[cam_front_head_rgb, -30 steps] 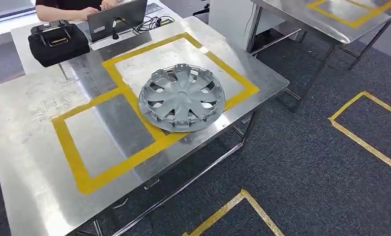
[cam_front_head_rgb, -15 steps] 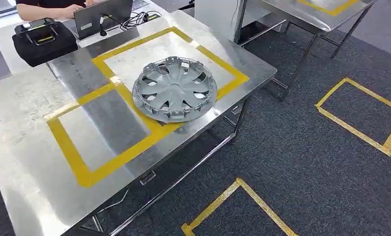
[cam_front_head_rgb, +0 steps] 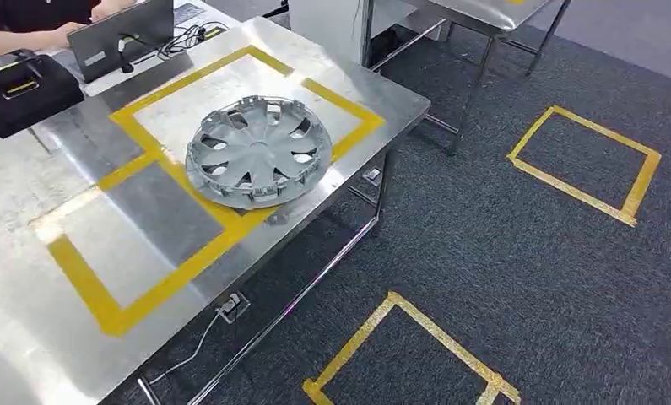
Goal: Take the parts from the cabinet and place them on the table.
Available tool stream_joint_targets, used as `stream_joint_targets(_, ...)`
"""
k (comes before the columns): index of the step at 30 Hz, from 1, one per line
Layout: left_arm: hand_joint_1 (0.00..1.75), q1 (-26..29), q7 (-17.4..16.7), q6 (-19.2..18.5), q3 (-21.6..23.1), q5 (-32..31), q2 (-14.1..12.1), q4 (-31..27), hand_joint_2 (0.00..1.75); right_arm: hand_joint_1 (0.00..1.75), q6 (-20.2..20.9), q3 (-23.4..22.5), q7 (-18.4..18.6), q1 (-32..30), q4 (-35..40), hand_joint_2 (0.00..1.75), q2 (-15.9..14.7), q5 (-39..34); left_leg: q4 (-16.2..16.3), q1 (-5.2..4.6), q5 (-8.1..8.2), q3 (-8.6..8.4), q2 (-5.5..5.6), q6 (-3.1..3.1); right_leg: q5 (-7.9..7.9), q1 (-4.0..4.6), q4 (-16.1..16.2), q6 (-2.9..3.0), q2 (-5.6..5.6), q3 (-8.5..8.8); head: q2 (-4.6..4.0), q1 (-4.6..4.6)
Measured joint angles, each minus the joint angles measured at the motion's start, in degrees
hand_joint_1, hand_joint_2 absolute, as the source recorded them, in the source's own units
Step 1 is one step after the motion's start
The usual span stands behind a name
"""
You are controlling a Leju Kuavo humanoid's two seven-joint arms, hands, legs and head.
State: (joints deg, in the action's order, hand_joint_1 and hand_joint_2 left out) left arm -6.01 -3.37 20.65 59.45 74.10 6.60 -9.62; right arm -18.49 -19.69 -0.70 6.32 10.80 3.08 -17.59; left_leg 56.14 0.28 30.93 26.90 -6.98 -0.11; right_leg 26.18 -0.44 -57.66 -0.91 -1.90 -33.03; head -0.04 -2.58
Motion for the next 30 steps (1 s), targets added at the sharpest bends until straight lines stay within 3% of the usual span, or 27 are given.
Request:
stream_joint_targets(1, 0.0, -0.02, 0.02, 0.0, 0.0, -0.02, -0.07, 0.0, 0.0, 0.0, 0.0, 0.0, 0.0, -0.14, -0.02, 0.0, 0.0, 0.0, 1.46, 0.16, 1.39, 1.17, 2.7, -0.36, -0.14, -0.22, 0.21, 0.24, 0.48, 0.15, 0.0, 0.22)
stream_joint_targets(2, 0.0, -0.11, 0.13, -0.09, 0.0, -0.02, -0.09, -0.02, 0.0, 0.0, 0.07, 0.02, 0.02, -0.1, -0.04, 0.0, 0.0, 0.04, 5.06, 0.27, 3.4, 2.8, 4.87, -0.43, -0.22, -0.26, 0.21, 0.42, 0.96, 0.06, 0.0, 0.78)
stream_joint_targets(4, 0.0, -0.11, 0.15, -0.11, 0.0, 0.0, -0.13, -0.02, 0.0, 0.0, 0.33, 0.13, 0.18, 0.15, -0.04, 0.0, 0.09, 0.2, 14.33, 0.29, 6.83, 7.48, 6.32, -0.42, -0.39, -0.16, 0.16, 0.95, 2.18, -0.25, 0.0, 1.33)
stream_joint_targets(5, 0.0, -0.11, 0.2, -0.11, 0.0, 0.0, -0.15, -0.02, 0.0, 0.0, 0.48, 0.28, 0.31, 0.2, -0.04, 0.0, 0.11, 0.22, 18.16, 0.25, 7.45, 9.63, 6.51, -0.35, -0.42, -0.06, 0.16, 0.99, 3.08, -0.27, 0.0, 1.68)
stream_joint_targets(6, 0.0, -0.13, 0.22, -0.18, 0.0, 0.0, -0.15, -0.02, 0.0, 0.0, 0.55, 0.42, 0.48, 0.17, -0.07, 0.0, 0.13, 0.28, 18.93, 0.16, 6.68, 10.49, 6.61, -0.1, -0.41, 0.0, 0.14, 1.0, 3.91, -0.21, 0.0, 1.9)
stream_joint_targets(7, 0.0, -0.15, 0.35, -0.24, 0.0, 0.0, -0.15, -0.04, 0.0, 0.0, 0.61, 0.52, 0.66, 0.13, -0.13, 0.0, 0.13, 0.28, 17.25, 0.09, 4.76, 10.16, 6.74, 0.21, -0.41, 0.08, 0.12, 0.99, 4.75, -0.12, 0.0, 2.12)
stream_joint_targets(8, 0.0, -0.19, 0.44, -0.26, 0.0, 0.0, -0.15, -0.04, 0.0, 0.0, 0.77, 0.57, 0.68, 0.09, -0.15, 0.0, 0.13, 0.28, 13.28, 0.01, 1.77, 8.74, 7.1, 0.61, -0.42, 0.21, 0.12, 0.99, 5.7, 0.03, 0.0, 2.38)
stream_joint_targets(9, 0.0, -0.21, 0.53, -0.28, 0.0, -0.02, -0.15, -0.04, 0.0, 0.0, 0.9, 0.59, 0.68, 0.11, -0.15, 0.0, 0.13, 0.28, 8.35, -0.09, -1.2, 6.73, 8.18, 1.15, -0.42, 0.3, 0.13, 0.98, 6.53, 0.2, 0.0, 2.62)
stream_joint_targets(10, 0.0, -0.2, 0.57, -0.28, 0.0, -0.02, -0.24, -0.02, 0.0, 0.0, 1.05, 0.66, 0.66, 0.05, -0.17, 0.0, 0.35, 0.28, 3.95, -0.23, -3.4, 5.1, 11.05, 1.84, -0.43, 0.02, 0.16, 0.97, 7.15, 0.09, 0.0, 2.73)
stream_joint_targets(11, 0.0, -0.21, 0.7, -0.33, 0.0, -0.02, -0.26, -0.06, 0.0, 0.0, 1.18, 0.79, 0.48, 0.22, -0.17, 0.0, 0.46, 0.28, 2.41, -0.03, -2.8, 4.65, 12.43, 2.18, -0.47, 0.46, -0.13, 0.72, 7.8, -0.19, 0.0, 2.45)
stream_joint_targets(13, 0.0, -0.44, 0.79, -0.33, 0.0, 0.0, -0.28, -0.07, 0.0, 0.0, 1.47, 0.87, 0.33, 0.25, -0.17, 0.0, 0.57, 0.28, 1.13, -0.27, -2.14, 3.9, 11.77, 1.92, -0.66, 0.04, -0.15, 0.27, 8.59, -0.7, 0.0, 2.82)
stream_joint_targets(15, 0.0, -0.74, 0.79, -0.39, 0.0, 0.07, -0.26, -0.15, 0.0, 0.0, 1.55, 0.9, 0.07, -0.11, -0.2, 0.0, 0.55, 0.24, 1.02, -0.49, -2.35, 3.28, 10.79, 2.16, -1.12, -0.32, 0.32, -0.51, 9.69, -0.98, 0.0, 3.04)
stream_joint_targets(16, 0.0, -0.73, 0.81, -0.46, -0.02, 0.15, 0.11, -0.31, 0.0, 0.0, 1.55, 0.92, -0.02, -0.14, -0.2, 0.0, 0.18, 0.24, 0.05, 0.35, -2.97, 2.95, 9.89, 2.36, -1.12, -0.07, 0.06, -0.78, 9.96, -1.74, 0.0, 3.26)
stream_joint_targets(17, 0.0, -0.8, 0.76, -0.44, 0.0, 0.15, -0.07, -0.24, 0.0, 0.0, 1.55, 0.94, -0.09, -0.21, -0.2, 0.0, 0.33, 0.22, -0.24, 0.26, -3.11, 2.55, 9.18, 2.45, -0.32, 0.25, -1.05, -1.02, 7.2, -2.14, 0.0, 3.12)
stream_joint_targets(18, 0.0, -0.7, 0.81, -0.42, -0.02, 0.31, -0.07, -0.24, 0.0, 0.0, 1.51, 0.96, -0.15, -0.1, -0.22, 0.0, 0.22, 0.22, -0.35, 0.27, -3.15, 2.51, 8.58, 2.65, 1.32, 0.23, -3.49, -1.25, 4.93, -3.17, 0.0, 2.06)
stream_joint_targets(19, 0.0, -0.55, 0.85, -0.42, -0.02, 0.35, -0.07, -0.24, 0.0, 0.0, 1.51, 0.98, -0.17, 0.02, -0.2, 0.0, 0.22, 0.2, -0.35, 0.22, -3.11, 2.54, 7.63, 2.72, 3.41, 0.05, -7.5, -1.53, 3.71, -5.09, 0.0, 1.59)
stream_joint_targets(21, 0.0, -0.4, 0.83, -0.35, -0.02, 0.46, -0.07, -0.22, 0.0, 0.0, 1.49, 1.01, -0.17, 0.07, -0.2, 0.0, 0.2, 0.17, -0.32, 0.13, -2.95, 2.54, 5.6, 2.8, 6.44, -0.32, -15.51, -2.08, 2.78, -8.78, 0.0, 1.38)
stream_joint_targets(22, 0.0, -0.36, 0.81, -0.28, -0.02, 0.48, -0.07, -0.22, 0.0, 0.0, 1.46, 1.01, -0.17, -0.01, -0.2, 0.0, 0.2, 0.17, -0.29, 0.13, -2.89, 2.52, 4.72, 2.79, 6.26, -0.42, -16.52, -2.24, 2.53, -9.17, 0.0, 1.22)
stream_joint_targets(23, 0.0, -0.35, 0.79, -0.24, -0.02, 0.5, -0.07, -0.22, 0.0, 0.0, 1.44, 1.01, -0.17, -0.04, -0.2, 0.0, 0.15, 0.17, -0.29, 0.13, -2.8, 2.51, 3.97, 2.74, 4.94, -0.5, -14.94, -2.32, 2.34, -8.3, 0.0, 1.09)
stream_joint_targets(25, 0.0, -0.34, 0.59, -0.07, -0.02, 0.52, -0.04, -0.22, 0.0, 0.0, 1.33, 1.01, -0.15, -0.11, -0.2, 0.0, -0.07, 0.13, -0.29, 0.12, -2.62, 2.39, 2.72, 2.54, 0.86, -0.47, -6.18, -2.1, 1.13, -3.56, 0.0, 0.68)
stream_joint_targets(26, 0.0, -0.33, 0.48, -0.02, -0.02, 0.52, 0.02, -0.2, 0.0, 0.0, 1.29, 1.01, -0.15, -0.1, -0.2, 0.0, -0.11, 0.09, -0.29, 0.07, -2.5, 2.2, 2.11, 2.36, -0.73, -0.21, -0.61, -1.7, -1.14, -0.34, 0.0, 0.33)
stream_joint_targets(27, 0.0, -0.28, 0.44, 0.02, -0.02, 0.52, 0.02, -0.17, 0.0, 0.0, 1.29, 1.01, -0.13, 0.12, -0.2, 0.0, -0.11, 0.09, -0.22, -0.37, -2.28, 2.21, 1.61, 2.02, 0.14, 0.4, 1.03, -1.19, -2.71, 0.25, 0.0, 0.13)
stream_joint_targets(30, 0.0, -0.24, 0.35, 0.09, 0.0, 0.52, 0.02, -0.11, 0.0, 0.0, 1.22, 1.01, -0.11, 0.06, -0.2, 0.0, -0.22, 0.09, -0.3, -0.29, -2.34, 2.13, -0.06, 1.12, -0.4, 0.66, 0.94, -0.14, -0.51, 0.31, 0.0, 0.55)
